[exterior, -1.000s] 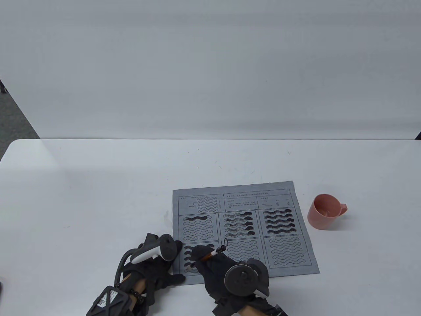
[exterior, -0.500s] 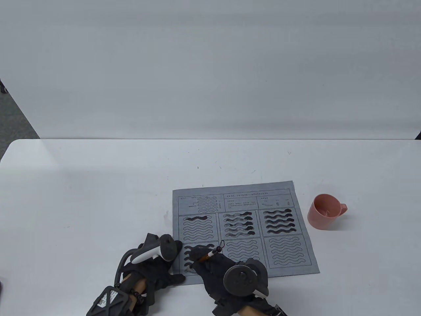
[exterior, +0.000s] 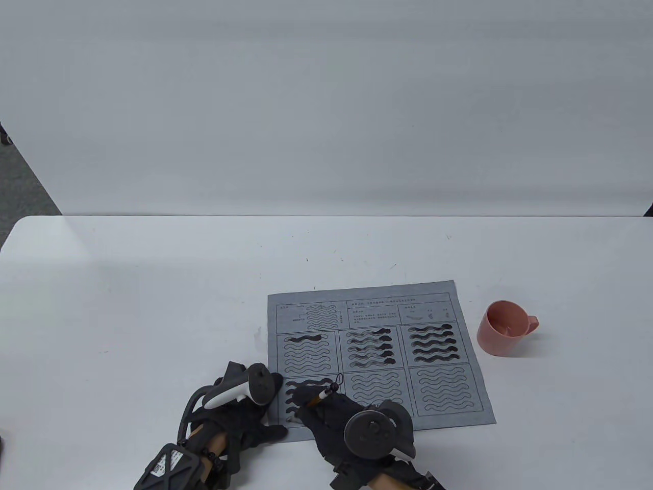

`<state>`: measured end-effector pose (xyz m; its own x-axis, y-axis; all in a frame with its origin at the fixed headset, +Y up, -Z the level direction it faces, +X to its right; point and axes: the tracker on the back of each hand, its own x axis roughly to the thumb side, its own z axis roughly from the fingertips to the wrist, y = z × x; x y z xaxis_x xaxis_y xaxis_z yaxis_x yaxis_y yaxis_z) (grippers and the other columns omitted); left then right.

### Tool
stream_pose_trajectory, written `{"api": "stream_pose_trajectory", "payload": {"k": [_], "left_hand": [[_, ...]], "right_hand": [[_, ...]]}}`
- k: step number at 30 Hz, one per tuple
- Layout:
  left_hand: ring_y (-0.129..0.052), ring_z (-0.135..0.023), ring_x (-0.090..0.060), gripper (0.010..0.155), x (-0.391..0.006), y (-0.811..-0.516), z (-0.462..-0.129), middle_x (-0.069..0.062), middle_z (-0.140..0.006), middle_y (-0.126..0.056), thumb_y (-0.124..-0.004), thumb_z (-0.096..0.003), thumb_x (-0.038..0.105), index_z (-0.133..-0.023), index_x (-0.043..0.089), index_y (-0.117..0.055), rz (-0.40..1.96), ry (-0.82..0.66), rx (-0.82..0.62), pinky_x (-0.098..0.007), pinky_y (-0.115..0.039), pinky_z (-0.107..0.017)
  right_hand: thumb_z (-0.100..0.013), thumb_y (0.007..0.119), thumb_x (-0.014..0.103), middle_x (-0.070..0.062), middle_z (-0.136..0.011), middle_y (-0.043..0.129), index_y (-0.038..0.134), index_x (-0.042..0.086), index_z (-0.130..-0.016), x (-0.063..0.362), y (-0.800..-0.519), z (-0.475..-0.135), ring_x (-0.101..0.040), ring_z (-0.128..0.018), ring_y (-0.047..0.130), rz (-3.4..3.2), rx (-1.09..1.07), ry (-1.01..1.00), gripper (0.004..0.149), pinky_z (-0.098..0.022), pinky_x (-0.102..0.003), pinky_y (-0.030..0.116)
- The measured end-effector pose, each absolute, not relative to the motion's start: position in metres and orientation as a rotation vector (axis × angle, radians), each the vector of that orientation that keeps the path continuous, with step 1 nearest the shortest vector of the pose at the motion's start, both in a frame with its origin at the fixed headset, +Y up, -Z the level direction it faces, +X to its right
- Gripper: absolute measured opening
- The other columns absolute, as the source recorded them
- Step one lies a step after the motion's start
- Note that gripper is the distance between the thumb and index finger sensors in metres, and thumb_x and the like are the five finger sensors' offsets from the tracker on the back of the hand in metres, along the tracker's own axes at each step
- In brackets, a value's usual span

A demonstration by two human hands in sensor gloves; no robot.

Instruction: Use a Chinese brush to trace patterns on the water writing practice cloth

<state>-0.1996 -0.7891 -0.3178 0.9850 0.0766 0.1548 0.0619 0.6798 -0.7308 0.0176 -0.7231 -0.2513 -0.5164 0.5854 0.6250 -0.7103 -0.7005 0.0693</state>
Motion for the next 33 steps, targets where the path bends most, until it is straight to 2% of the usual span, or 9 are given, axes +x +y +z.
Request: {"api": "stream_pose_trajectory", "payload": {"k": [33], "left_hand": [[0.03,-0.096,-0.033,0.099,-0.1995,-0.7894,-0.3172,0.011,-0.101,0.032,-0.059,-0.0371,0.073,-0.094,0.05,0.019,0.005,-0.177,-0.825,-0.062,0.007,-0.072]], "right_hand": [[-0.055,0.069,0.027,-0.016,-0.088,0.088,0.07,0.008,-0.092,0.0202,-0.7234,-0.2537,-0.037,-0.071,0.098,2.242,0.787,-0.242,0.041,-0.054,-0.065,0.074]]}}
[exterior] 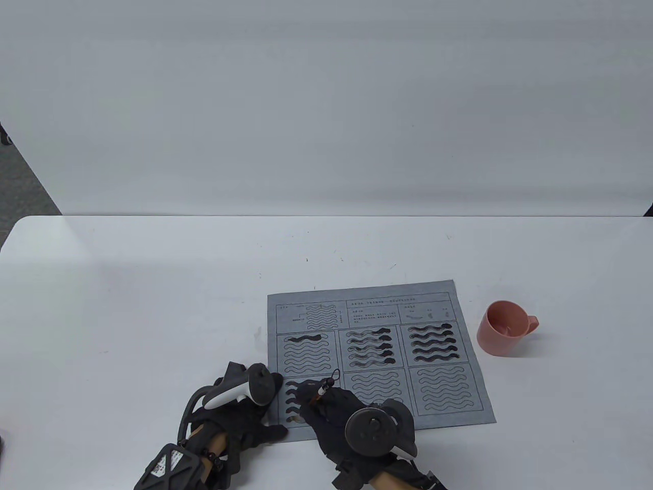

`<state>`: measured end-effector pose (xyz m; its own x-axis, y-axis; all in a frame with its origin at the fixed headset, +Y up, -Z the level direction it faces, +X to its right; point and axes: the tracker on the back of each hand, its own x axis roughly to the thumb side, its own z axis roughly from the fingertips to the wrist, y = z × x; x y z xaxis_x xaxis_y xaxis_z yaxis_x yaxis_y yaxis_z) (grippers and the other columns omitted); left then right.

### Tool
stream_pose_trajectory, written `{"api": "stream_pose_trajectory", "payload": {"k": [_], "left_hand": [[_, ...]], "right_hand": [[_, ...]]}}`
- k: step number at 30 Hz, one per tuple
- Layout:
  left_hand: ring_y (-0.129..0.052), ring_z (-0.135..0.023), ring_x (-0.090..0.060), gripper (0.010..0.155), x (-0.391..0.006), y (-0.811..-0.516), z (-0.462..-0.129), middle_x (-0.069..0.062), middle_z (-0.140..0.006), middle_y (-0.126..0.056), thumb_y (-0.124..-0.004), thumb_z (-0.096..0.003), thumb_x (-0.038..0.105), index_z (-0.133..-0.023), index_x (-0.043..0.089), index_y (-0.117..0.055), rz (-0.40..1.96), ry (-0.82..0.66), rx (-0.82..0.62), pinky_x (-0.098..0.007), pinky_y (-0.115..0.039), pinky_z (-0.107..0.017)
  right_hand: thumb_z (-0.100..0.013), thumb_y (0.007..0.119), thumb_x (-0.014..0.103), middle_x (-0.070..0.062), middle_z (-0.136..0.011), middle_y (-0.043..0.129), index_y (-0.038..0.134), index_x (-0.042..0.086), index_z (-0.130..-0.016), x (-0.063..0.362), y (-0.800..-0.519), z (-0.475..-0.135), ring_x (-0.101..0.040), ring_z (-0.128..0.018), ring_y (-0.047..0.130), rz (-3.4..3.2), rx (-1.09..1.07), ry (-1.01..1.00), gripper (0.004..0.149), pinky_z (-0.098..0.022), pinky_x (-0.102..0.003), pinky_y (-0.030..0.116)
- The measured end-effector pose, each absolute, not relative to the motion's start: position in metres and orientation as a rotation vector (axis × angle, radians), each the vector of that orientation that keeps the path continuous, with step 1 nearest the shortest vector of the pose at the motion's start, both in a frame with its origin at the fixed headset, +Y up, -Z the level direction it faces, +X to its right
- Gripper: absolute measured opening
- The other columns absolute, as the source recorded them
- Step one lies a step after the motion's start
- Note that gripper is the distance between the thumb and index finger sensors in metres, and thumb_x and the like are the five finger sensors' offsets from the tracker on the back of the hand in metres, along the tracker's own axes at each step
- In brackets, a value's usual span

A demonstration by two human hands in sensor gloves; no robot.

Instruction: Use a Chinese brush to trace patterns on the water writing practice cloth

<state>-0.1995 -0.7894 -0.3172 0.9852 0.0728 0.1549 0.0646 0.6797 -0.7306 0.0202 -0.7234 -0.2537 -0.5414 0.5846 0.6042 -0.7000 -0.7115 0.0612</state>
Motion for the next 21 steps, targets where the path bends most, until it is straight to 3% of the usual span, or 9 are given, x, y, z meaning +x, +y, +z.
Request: {"api": "stream_pose_trajectory", "payload": {"k": [21], "left_hand": [[0.03,-0.096,-0.032,0.099,-0.1995,-0.7894,-0.3172,0.011,-0.101,0.032,-0.059,-0.0371,0.073,-0.094,0.05,0.019,0.005,-0.177,-0.825,-0.062,0.007,-0.072]], "right_hand": [[-0.055,0.068,0.026,-0.017,-0.086,0.089,0.07,0.007,-0.091,0.0226,-0.7231,-0.255,-0.037,-0.068,0.098,2.257,0.791,-0.25,0.041,-0.054,-0.065,0.074]]}}
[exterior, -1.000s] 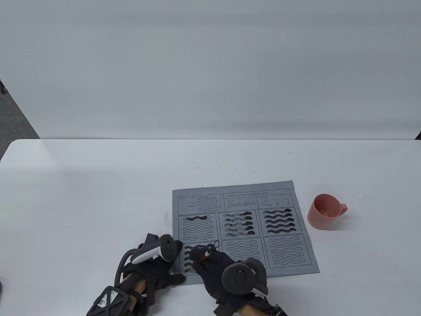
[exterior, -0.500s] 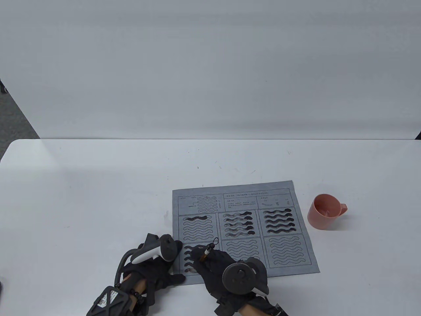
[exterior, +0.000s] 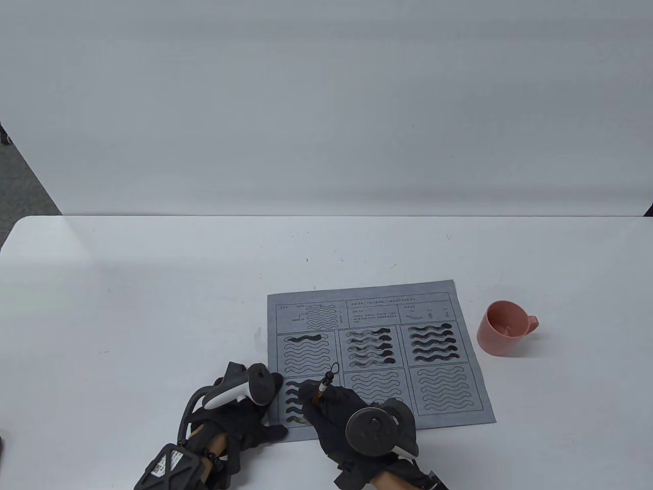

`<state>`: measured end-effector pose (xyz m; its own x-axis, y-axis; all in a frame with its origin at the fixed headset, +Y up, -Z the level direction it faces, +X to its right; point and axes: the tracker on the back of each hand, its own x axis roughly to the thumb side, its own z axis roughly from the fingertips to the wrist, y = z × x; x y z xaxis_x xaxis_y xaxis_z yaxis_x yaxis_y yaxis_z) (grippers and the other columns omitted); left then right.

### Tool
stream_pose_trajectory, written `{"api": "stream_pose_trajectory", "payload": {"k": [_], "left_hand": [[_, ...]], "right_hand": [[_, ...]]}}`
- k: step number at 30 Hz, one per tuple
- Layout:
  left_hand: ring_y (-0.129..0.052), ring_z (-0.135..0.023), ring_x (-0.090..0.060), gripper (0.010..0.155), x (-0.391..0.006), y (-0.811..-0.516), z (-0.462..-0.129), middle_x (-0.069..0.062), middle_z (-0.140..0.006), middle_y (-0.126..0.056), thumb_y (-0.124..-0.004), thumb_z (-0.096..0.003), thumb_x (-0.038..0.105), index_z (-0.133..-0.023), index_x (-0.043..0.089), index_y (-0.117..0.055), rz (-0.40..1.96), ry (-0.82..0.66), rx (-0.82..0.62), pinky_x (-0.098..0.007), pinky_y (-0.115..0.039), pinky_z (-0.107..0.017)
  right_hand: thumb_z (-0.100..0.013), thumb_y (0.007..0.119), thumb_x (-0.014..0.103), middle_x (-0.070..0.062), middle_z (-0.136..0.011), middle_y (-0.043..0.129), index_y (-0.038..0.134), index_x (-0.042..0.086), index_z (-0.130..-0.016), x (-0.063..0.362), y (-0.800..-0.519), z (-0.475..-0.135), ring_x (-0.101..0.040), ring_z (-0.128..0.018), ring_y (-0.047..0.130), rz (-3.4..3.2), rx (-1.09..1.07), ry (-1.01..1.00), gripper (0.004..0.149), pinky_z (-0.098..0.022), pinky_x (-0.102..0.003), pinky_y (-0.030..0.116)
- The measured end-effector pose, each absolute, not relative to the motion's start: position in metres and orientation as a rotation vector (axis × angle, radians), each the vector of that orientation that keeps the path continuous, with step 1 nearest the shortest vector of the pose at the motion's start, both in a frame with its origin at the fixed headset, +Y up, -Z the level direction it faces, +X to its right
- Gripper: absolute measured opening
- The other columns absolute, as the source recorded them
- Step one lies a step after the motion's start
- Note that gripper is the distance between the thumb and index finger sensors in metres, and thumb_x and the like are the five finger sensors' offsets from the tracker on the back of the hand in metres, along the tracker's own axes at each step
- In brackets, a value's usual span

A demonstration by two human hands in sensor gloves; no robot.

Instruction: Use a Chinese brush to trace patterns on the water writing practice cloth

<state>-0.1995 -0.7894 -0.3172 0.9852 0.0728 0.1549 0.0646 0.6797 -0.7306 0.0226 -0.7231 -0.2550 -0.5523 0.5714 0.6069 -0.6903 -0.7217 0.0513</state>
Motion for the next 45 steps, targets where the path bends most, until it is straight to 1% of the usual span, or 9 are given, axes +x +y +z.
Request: {"api": "stream_pose_trajectory", "payload": {"k": [45], "left_hand": [[0.03,-0.095,-0.032,0.099,-0.1995,-0.7894,-0.3172,0.011,-0.1,0.033,-0.059,-0.037,0.073,-0.093,0.05,0.019,0.005,-0.177,-0.825,-0.061,0.007,-0.071]], "right_hand": [[-0.055,0.067,0.026,-0.018,-0.086,0.089,0.07,0.006,-0.091,0.0324,-0.7208,-0.2599,-0.038,-0.068,0.098,2.303,0.761,-0.257,0.041,-0.054,-0.066,0.073]]}}
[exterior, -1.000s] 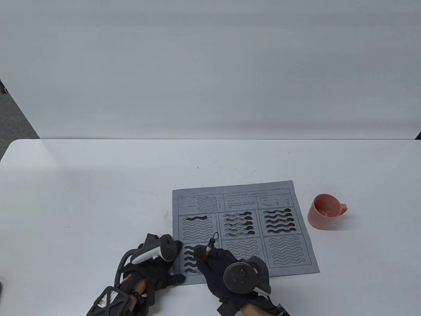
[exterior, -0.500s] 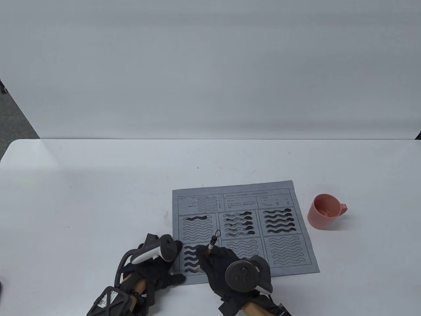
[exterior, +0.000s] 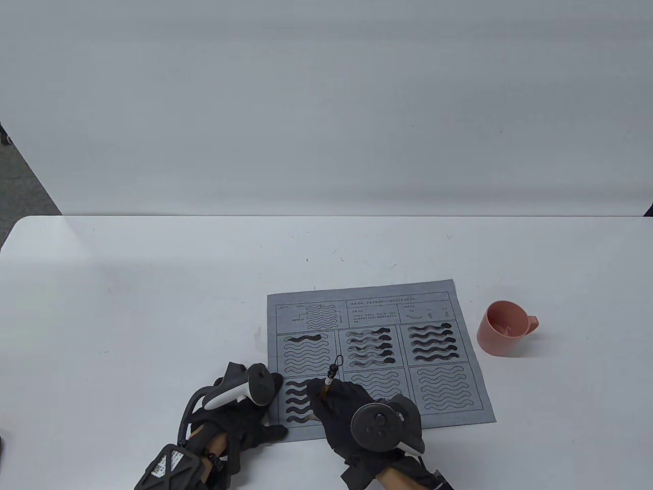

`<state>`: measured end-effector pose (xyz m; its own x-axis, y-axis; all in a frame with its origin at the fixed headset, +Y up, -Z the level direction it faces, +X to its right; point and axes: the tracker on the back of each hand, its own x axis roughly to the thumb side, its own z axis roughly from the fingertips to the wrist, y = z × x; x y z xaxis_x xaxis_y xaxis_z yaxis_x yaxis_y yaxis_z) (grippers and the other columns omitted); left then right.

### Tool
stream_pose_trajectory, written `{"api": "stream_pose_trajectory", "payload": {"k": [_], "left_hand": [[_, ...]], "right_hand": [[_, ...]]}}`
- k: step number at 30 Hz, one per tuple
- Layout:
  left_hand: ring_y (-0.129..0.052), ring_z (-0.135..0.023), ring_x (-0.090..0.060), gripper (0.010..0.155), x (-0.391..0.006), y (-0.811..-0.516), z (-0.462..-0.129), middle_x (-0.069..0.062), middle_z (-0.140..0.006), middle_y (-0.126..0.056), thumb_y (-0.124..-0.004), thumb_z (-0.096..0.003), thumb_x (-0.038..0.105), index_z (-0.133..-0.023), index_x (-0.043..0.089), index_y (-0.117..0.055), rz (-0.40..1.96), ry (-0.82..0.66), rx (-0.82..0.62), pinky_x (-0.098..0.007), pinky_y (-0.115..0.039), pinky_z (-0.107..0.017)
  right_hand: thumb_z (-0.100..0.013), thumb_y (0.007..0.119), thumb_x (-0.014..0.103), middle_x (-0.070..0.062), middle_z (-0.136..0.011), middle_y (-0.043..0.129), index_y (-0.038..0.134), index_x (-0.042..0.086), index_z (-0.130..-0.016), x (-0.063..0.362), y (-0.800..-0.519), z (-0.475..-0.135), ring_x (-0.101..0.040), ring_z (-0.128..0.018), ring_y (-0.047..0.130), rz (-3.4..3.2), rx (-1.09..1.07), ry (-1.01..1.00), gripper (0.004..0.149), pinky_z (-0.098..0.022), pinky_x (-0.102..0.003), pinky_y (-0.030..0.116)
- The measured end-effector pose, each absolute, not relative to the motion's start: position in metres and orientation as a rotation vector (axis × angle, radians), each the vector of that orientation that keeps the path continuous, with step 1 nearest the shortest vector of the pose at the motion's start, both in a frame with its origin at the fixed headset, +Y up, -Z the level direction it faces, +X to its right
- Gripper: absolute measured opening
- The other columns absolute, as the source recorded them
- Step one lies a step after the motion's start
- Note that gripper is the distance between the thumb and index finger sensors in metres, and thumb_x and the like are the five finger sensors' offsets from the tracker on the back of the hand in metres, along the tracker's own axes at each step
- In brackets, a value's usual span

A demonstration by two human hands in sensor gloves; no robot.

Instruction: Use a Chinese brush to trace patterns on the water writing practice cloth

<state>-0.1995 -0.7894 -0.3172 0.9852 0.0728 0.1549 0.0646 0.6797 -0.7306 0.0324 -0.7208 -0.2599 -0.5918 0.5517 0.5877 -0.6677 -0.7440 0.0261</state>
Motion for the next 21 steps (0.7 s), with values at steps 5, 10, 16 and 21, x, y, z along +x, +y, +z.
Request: {"api": "stream_pose_trajectory", "payload": {"k": [5,10,16,21], "left_hand": [[0.03,-0.095,-0.032,0.099,-0.1995,-0.7894,-0.3172,0.011,-0.1,0.033,-0.059,-0.0369,0.073,-0.093,0.05,0.019,0.005,-0.177,-0.825,-0.061,0.008,-0.071],[0.03,-0.095,-0.032,0.099,-0.1995,-0.7894,-0.3172,0.011,-0.1,0.033,-0.059,-0.0369,0.073,-0.093,0.05,0.019,0.005,-0.177,-0.825,-0.061,0.008,-0.071],[0.03,-0.095,-0.032,0.099,-0.1995,-0.7894,-0.3172,0.011,-0.1,0.033,-0.059,-0.0369,0.073,-0.093,0.05,0.019,0.005,-0.177,-0.825,-0.061,0.008,-0.071],[0.03,-0.095,-0.032,0.099,-0.1995,-0.7894,-0.3172,0.011,-0.1,0.033,-0.059,-0.0368,0.073,-0.093,0.05,0.019,0.005,-0.177,-0.825,-0.061,0.008,-0.071]], "right_hand": [[-0.055,0.067,0.026,-0.017,-0.085,0.089,0.07,0.006,-0.091,0.0336,-0.7204,-0.2606,-0.038,-0.067,0.098,2.313,0.749,-0.255,0.041,-0.054,-0.066,0.073],[-0.055,0.067,0.026,-0.017,-0.085,0.09,0.07,0.006,-0.091,0.0357,-0.7201,-0.2615,-0.037,-0.067,0.098,2.318,0.729,-0.264,0.041,-0.054,-0.066,0.073],[-0.056,0.068,0.029,-0.017,-0.083,0.091,0.072,0.007,-0.09,0.037,-0.7198,-0.2622,-0.037,-0.065,0.099,2.312,0.715,-0.269,0.041,-0.054,-0.066,0.073],[-0.056,0.068,0.029,-0.017,-0.083,0.091,0.073,0.007,-0.089,0.0383,-0.7197,-0.263,-0.037,-0.065,0.099,2.313,0.707,-0.271,0.04,-0.054,-0.066,0.073]]}}
